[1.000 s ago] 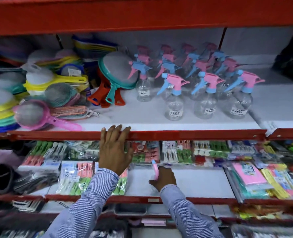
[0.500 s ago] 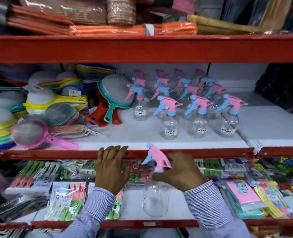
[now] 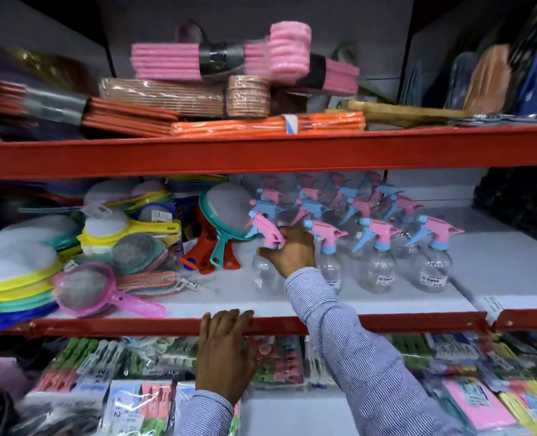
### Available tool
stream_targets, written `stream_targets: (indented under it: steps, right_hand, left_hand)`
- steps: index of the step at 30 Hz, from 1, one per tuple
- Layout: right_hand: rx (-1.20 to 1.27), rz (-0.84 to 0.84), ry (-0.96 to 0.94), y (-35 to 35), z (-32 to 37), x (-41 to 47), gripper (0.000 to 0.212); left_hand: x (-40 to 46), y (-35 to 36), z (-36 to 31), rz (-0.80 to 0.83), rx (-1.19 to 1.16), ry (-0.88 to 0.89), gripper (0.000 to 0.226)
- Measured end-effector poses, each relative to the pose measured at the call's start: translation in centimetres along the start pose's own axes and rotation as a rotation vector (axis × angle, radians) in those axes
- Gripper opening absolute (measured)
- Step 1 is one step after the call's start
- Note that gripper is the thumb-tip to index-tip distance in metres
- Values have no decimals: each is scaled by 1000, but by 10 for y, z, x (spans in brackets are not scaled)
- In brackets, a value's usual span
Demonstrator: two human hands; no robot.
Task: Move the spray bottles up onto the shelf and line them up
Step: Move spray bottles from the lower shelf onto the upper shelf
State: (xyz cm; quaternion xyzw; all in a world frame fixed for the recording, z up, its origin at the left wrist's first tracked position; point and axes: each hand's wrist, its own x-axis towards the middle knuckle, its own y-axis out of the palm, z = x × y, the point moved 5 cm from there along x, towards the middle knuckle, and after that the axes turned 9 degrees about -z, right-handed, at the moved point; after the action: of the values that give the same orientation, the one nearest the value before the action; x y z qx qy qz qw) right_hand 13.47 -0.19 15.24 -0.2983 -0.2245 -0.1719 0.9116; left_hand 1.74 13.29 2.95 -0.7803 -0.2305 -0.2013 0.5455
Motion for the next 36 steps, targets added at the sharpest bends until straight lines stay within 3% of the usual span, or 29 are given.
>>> stream_targets:
  steps: [11,18,20,23,27,32,36]
  right_hand:
    - [98,-86,100,16,-6,-8,59]
    - [37,-63,19,2,-2,-13,76]
    - [38,-76,-21,-10,-5,-20,67]
    - [35,-100,-46,-22,-30,-42,22]
    - [-75,54,40,-10,-60,-60,20]
    - [-117,171,73,14,-60,-55,37]
    - [-113,195,64,17,-62,-49,29]
  left_hand:
    - [2,2,1,-35,-37,36,53]
    - [3,0,1,-17,-34,64,58]
    - [5,-4,1,2,-59,51,60]
    - [20,-12,6,-1,-205,-47,57]
    - [65,-11,5,31,-503,-266,63]
    - [102,25,-5,250,-706,-433,86]
    - [103,34,-8,195,-706,-394,67]
